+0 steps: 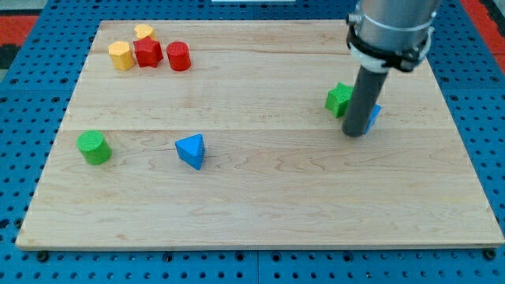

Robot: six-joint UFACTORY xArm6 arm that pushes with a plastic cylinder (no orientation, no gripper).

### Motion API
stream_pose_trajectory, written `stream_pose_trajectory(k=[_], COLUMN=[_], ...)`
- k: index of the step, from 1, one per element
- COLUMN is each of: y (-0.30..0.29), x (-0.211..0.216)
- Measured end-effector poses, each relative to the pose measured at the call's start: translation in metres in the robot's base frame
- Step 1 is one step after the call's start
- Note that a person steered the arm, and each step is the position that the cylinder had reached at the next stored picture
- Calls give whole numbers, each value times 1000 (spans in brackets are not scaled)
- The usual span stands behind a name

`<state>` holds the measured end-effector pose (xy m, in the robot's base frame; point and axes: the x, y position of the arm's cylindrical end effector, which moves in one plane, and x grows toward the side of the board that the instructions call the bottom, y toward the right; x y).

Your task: Move the blue triangle and the green circle diagonal to each other

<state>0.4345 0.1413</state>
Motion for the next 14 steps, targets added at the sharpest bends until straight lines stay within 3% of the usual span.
stream_pose_trajectory(k=[1, 2, 3, 4, 5, 6, 7, 8, 10, 12, 14], y=[-50, -178, -314, -288, -269, -384, -446, -446, -387, -211, -191], x=[22, 61, 34, 30, 78, 92, 76, 74, 35, 31, 33])
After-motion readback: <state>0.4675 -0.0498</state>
